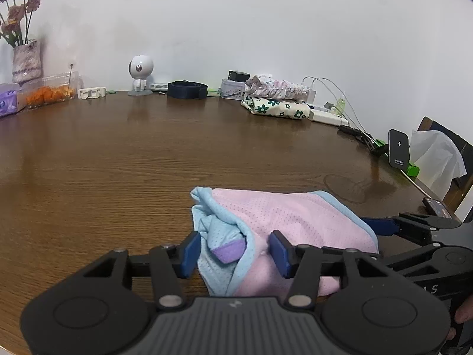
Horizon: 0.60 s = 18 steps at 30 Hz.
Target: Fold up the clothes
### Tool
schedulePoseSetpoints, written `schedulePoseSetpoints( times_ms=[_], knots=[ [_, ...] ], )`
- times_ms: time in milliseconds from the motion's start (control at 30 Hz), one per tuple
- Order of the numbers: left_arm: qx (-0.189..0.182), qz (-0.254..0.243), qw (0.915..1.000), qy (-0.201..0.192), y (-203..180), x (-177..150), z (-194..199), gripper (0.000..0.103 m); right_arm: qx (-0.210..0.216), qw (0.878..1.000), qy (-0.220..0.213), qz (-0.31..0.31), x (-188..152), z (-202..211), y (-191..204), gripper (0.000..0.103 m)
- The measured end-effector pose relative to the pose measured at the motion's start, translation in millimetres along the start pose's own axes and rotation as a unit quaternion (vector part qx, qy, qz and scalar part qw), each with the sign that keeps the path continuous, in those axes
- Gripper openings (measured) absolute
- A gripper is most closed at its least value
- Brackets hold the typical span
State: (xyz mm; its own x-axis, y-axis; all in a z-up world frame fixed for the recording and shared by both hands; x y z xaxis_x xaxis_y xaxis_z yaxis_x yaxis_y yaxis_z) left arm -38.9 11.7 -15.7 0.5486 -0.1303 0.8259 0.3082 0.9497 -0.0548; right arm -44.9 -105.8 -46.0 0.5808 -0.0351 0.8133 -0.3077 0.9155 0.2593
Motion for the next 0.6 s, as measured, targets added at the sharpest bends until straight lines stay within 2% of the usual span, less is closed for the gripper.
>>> schedulePoseSetpoints(
  times_ms=[600],
  knots=[
    [-0.004, 0.006, 1.0000, -0.005, 5.3, 3.2, 4.8, 0.051, 0.004, 1.000, 0.000, -0.015, 0.7, 4.3, -3.8, 0.088]
  ],
)
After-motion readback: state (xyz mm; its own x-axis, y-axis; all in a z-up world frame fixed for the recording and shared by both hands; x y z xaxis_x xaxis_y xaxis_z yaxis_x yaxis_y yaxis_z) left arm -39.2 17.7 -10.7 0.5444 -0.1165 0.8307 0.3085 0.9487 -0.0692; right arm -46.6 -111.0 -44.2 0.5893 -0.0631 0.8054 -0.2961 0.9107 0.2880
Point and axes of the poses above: each gripper's, at about its wrist camera, not at the fingertips, and z roughly against the way its jaws point, y to its left, x to its top, the point moved 7 cm from there along -z, roughly the way its jaws point, and after that the axes turned 6 degrees about -z, right-handed, at the moved point
